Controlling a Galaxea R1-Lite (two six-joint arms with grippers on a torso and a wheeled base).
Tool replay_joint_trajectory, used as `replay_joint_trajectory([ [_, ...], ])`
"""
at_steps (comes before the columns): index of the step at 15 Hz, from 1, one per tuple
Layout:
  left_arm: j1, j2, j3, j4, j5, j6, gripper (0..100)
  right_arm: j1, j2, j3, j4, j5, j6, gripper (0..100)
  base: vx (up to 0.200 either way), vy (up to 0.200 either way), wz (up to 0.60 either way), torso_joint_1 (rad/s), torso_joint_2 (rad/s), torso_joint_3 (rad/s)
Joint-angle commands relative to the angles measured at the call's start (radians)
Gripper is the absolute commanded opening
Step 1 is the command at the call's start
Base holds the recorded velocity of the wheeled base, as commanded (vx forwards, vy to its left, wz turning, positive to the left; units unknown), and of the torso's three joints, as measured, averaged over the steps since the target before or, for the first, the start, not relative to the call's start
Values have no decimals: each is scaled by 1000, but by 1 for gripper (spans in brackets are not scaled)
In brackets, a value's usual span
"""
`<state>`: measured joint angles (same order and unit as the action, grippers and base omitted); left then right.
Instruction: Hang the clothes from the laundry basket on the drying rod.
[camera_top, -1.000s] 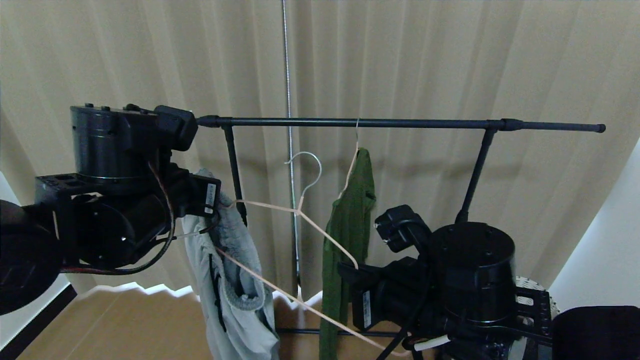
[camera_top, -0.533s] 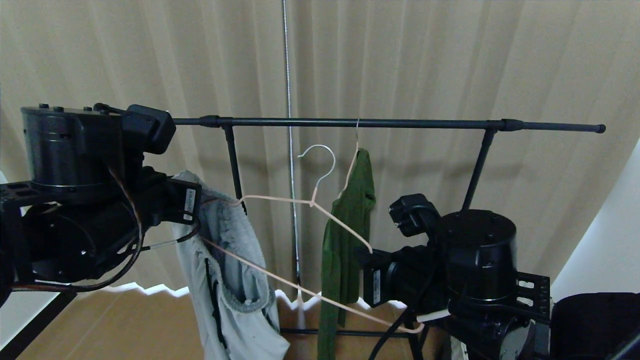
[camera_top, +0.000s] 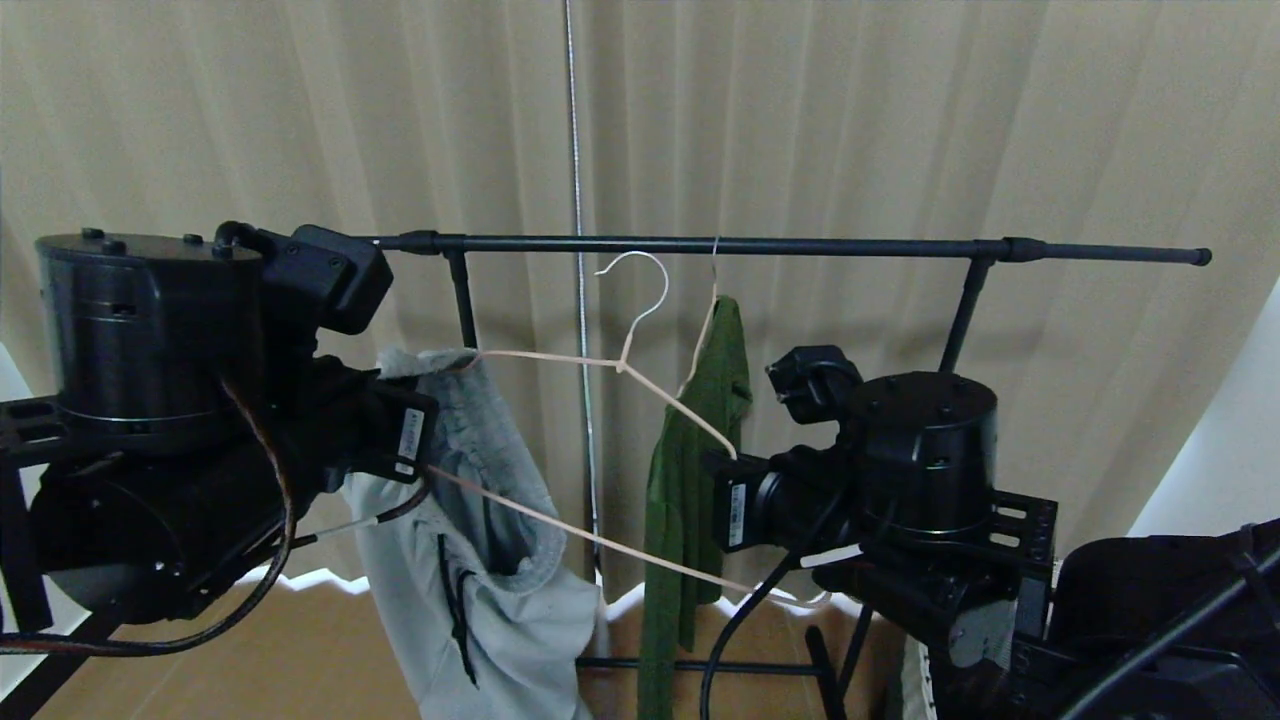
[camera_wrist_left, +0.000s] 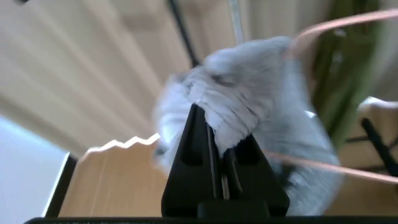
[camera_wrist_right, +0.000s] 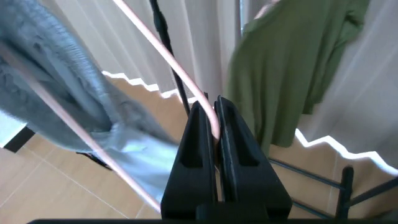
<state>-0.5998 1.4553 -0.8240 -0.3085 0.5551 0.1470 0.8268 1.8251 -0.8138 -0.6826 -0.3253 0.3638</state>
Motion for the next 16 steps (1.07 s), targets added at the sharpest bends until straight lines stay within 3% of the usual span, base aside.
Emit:
replay_joint_trajectory([
  [1, -28, 25, -20, -1, -1, -3, 0, 9, 28, -16, -2, 0, 0, 0, 0, 0, 0, 0, 0, 0],
  [3, -37, 77, -78, -21, -7, -15, 0, 21, 46, -25, -3, 2, -2, 0, 0, 0, 0, 0, 0, 0],
  [7, -137, 126, -144, -37, -35, -67, 0, 46, 62, -30, -12, 3, -2, 0, 0, 0, 0, 0, 0, 0],
  [10, -161, 119, -138, -37, -142, -61, 0, 57, 65, -34, -12, 2, -3, 0, 0, 0, 0, 0, 0, 0],
  [16, -163, 94, -49, -37, -144, -57, 0, 58, 5, -24, -15, 0, -2, 0, 0, 0, 0, 0, 0, 0],
])
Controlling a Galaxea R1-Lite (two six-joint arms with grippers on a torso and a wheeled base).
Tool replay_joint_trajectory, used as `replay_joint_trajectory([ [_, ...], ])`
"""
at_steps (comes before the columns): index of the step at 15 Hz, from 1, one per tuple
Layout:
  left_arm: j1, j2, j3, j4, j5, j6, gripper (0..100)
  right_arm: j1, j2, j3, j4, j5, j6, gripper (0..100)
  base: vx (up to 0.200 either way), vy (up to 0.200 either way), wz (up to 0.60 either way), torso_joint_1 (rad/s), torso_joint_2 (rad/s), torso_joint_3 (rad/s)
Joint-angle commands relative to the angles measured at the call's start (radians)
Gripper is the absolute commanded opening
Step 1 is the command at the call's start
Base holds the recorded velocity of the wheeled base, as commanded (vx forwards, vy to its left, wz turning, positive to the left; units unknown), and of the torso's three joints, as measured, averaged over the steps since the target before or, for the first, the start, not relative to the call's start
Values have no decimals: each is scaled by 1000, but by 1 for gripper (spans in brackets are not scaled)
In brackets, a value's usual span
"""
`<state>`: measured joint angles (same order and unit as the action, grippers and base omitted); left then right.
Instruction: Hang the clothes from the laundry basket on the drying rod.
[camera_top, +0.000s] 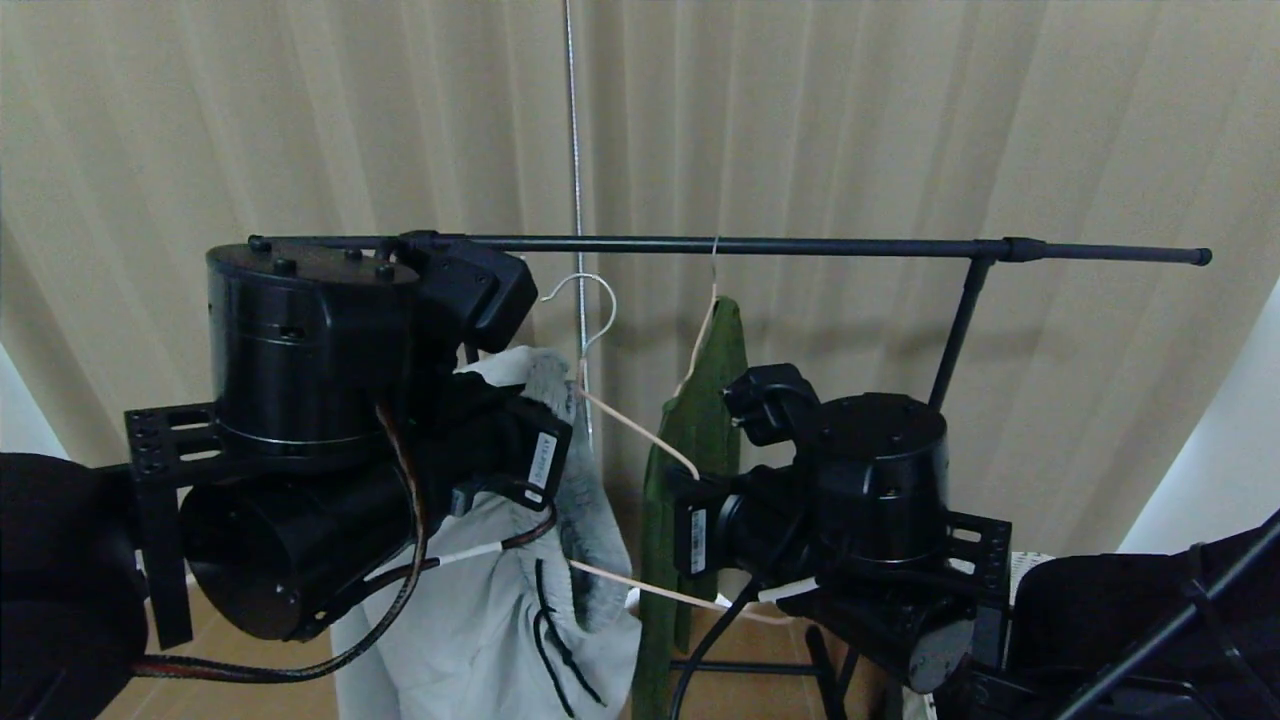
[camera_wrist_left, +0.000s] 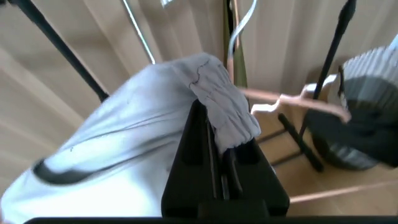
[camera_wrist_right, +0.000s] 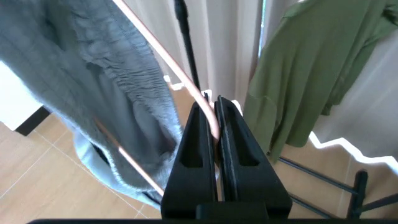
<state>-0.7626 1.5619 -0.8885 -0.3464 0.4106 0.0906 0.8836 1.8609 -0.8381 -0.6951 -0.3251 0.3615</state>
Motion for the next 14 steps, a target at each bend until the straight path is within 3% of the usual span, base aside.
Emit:
replay_joint_trajectory([
  [1, 0, -19, 20, 0, 0, 0, 0, 0, -43, -1, -3, 0, -3, 0, 0, 0, 0, 0, 0, 0],
  [5, -3, -26, 46, 1, -1, 1, 0, 1, -69, 2, -4, 0, -21, 0, 0, 0, 0, 0, 0, 0],
  [6, -3, -26, 49, 0, -1, 1, 100, 1, -69, 2, -4, 0, -21, 0, 0, 0, 0, 0, 0, 0],
  [10, -4, -49, 57, 0, -6, 6, 100, 0, -101, 19, -4, -2, -47, 0, 0, 0, 0, 0, 0, 0],
  [14, -8, -168, 143, -2, -99, 81, 100, -35, -146, 47, -4, 0, -72, 0, 0, 0, 0, 0, 0, 0],
])
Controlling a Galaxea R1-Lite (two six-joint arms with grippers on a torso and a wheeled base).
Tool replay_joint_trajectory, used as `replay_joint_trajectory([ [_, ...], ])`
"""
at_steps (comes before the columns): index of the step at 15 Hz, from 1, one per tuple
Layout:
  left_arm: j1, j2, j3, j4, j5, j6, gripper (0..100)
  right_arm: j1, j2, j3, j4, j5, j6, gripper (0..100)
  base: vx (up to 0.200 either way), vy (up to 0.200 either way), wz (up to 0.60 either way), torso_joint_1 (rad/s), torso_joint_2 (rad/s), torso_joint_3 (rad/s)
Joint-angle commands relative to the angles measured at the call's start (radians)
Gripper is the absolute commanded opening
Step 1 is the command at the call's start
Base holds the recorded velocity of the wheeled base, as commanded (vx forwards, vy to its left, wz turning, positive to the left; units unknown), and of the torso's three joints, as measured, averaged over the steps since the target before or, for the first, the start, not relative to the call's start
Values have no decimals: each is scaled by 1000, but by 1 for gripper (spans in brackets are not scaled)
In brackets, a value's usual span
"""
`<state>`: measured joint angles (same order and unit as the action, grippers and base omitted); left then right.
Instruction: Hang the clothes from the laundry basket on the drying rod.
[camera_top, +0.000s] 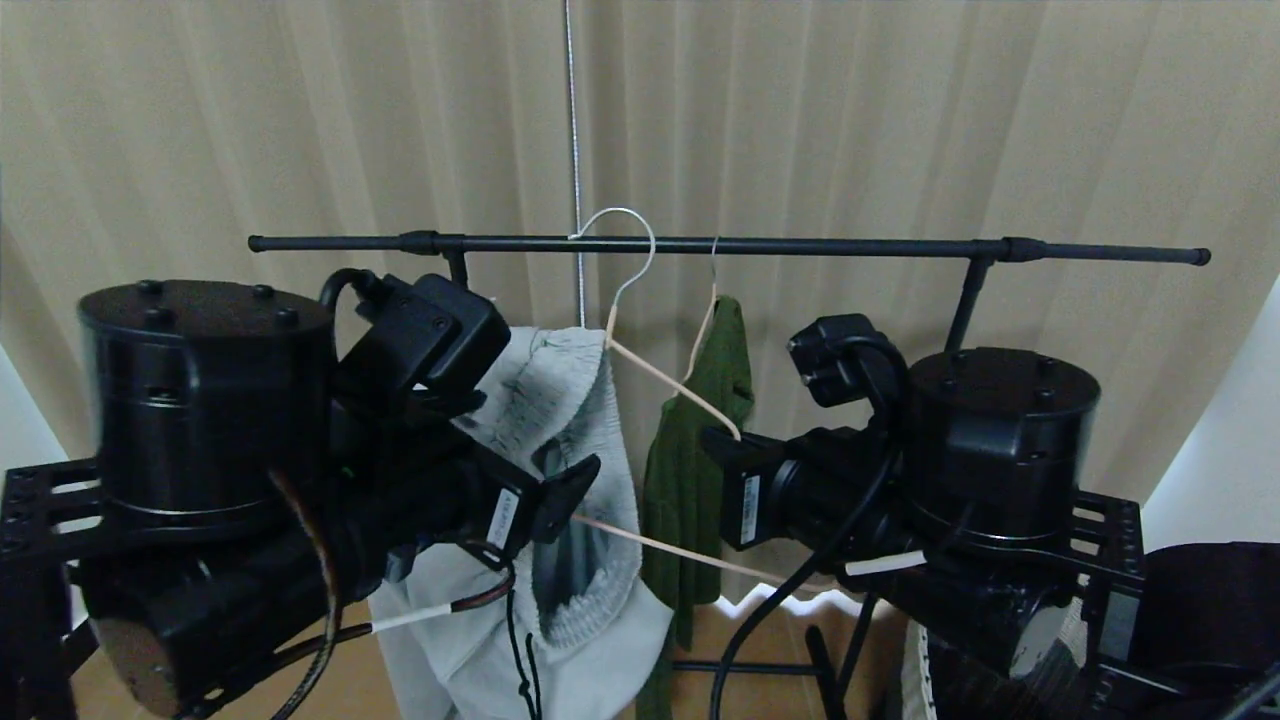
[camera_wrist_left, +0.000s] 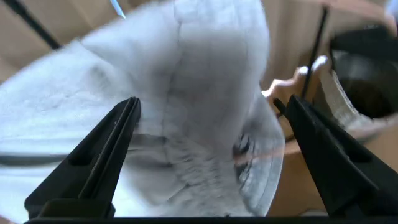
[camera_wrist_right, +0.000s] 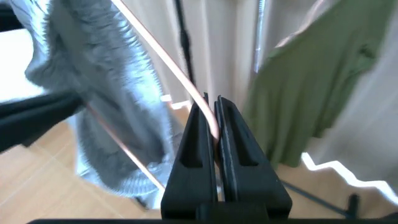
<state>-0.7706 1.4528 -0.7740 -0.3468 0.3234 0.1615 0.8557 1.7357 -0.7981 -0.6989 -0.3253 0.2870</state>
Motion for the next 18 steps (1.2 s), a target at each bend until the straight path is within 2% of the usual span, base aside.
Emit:
replay_joint_trajectory([
  [1, 8, -120, 58, -1, -41, 62, 100, -35, -44, 23, 1, 0, -20, 0, 0, 0, 0, 0, 0, 0],
  [4, 56, -184, 68, -12, -44, 153, 100, -89, -122, 89, 1, 9, -100, 0, 0, 0, 0, 0, 0, 0],
  [7, 80, -187, 62, -58, -67, 196, 100, -99, -174, 142, -1, 19, -118, 0, 0, 0, 0, 0, 0, 0],
  [8, 82, -180, 56, -87, -87, 234, 100, -99, -196, 161, 1, 48, -120, 0, 0, 0, 0, 0, 0, 0],
  [11, 136, -160, 41, -89, -173, 392, 100, -99, -205, 165, 1, 71, -124, 0, 0, 0, 0, 0, 0, 0],
  [12, 191, -140, 32, -90, -245, 489, 100, -99, -199, 161, -1, 75, -124, 0, 0, 0, 0, 0, 0, 0],
  [13, 217, -115, 13, -92, -287, 536, 100, -99, -196, 163, -1, 98, -140, 0, 0, 0, 0, 0, 0, 0],
  [16, 214, -63, -39, -92, -308, 546, 100, -93, -186, 163, -13, 135, -154, 0, 0, 0, 0, 0, 0, 0],
  [18, 212, -46, -42, -92, -314, 547, 100, -80, -171, 175, -63, 163, -183, 0, 0, 0, 0, 0, 0, 0],
])
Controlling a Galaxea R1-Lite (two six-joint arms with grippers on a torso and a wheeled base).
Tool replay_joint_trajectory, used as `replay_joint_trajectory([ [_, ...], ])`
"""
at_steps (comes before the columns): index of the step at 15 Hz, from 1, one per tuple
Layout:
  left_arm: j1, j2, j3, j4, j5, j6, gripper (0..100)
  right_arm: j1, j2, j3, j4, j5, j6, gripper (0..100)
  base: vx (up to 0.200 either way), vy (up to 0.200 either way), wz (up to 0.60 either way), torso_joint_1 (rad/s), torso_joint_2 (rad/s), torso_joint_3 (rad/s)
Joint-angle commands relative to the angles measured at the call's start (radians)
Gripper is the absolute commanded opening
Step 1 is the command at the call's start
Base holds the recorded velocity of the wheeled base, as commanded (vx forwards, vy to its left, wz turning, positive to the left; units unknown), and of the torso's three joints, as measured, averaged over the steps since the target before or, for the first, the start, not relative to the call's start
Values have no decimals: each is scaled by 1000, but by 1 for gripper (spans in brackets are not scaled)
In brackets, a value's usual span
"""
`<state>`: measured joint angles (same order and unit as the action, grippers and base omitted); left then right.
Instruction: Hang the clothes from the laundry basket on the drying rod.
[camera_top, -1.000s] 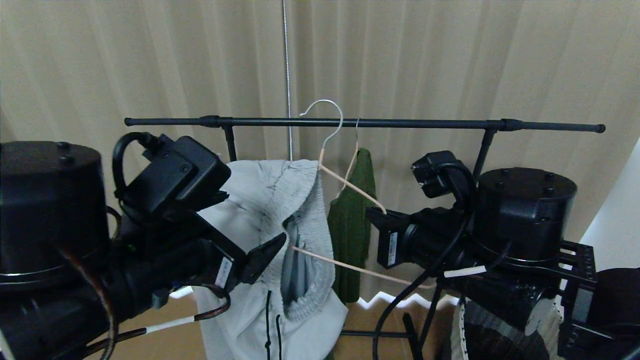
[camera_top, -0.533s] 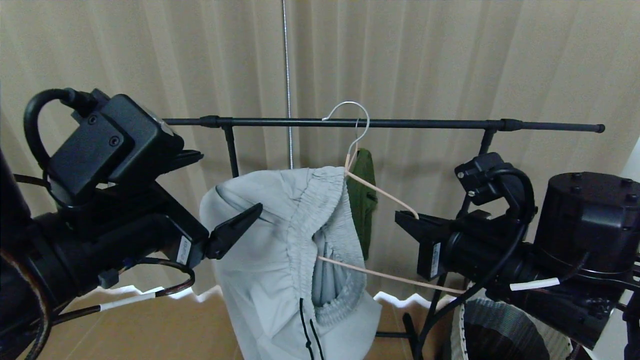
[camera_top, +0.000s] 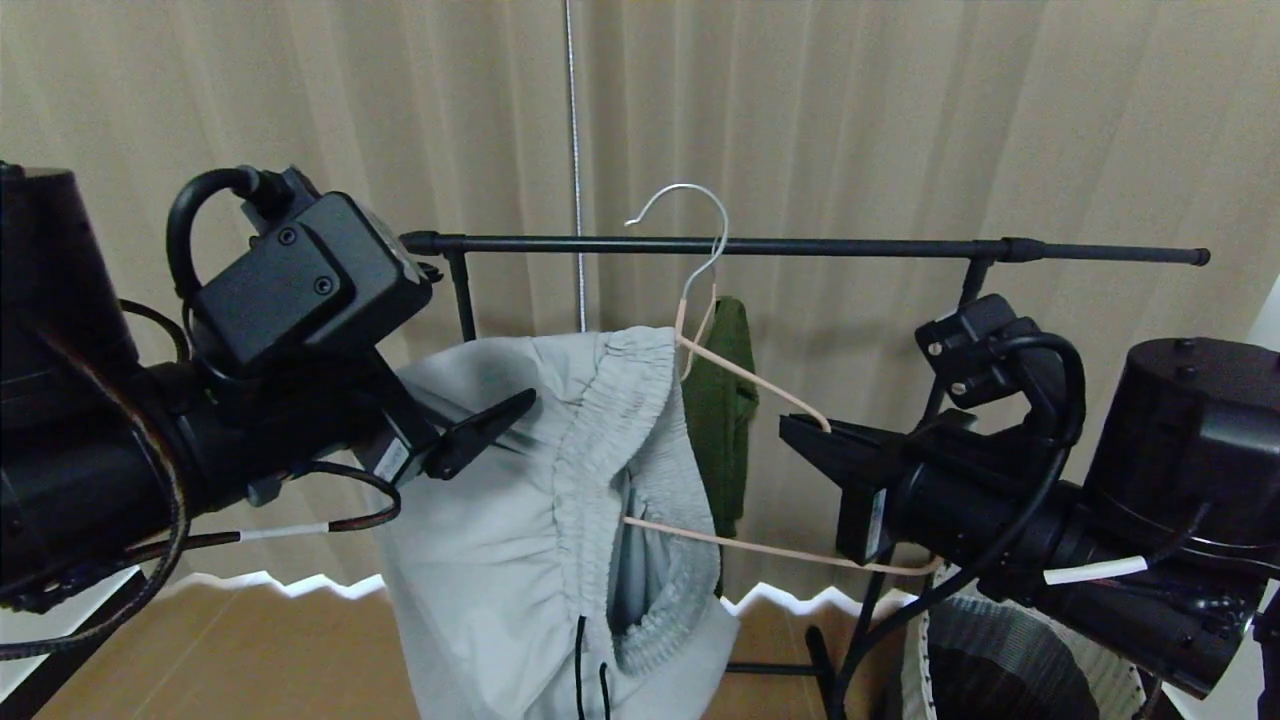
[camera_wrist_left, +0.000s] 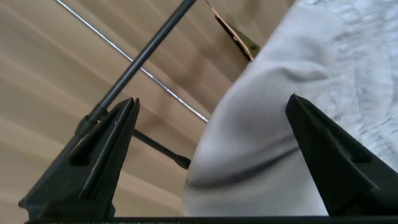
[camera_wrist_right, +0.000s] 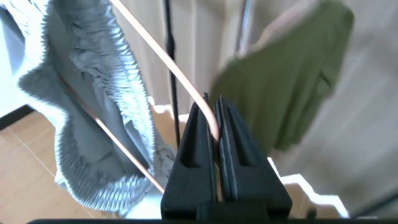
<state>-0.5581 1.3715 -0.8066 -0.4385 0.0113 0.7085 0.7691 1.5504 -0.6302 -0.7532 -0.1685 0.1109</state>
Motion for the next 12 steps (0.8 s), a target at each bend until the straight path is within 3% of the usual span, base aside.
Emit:
replay_joint_trajectory([
  [1, 1, 37, -8, 0, -4, 0, 100, 9, 17, 21, -34, 20, -20, 0, 0, 0, 0, 0, 0, 0],
  [5, 1, 37, -2, 0, -5, 2, 100, 32, 17, 66, -86, 72, -76, 0, 0, 0, 0, 0, 0, 0],
  [12, 1, 34, 9, 0, -5, 2, 100, 53, 17, 87, -143, 132, -76, 0, 0, 0, 0, 0, 0, 0],
])
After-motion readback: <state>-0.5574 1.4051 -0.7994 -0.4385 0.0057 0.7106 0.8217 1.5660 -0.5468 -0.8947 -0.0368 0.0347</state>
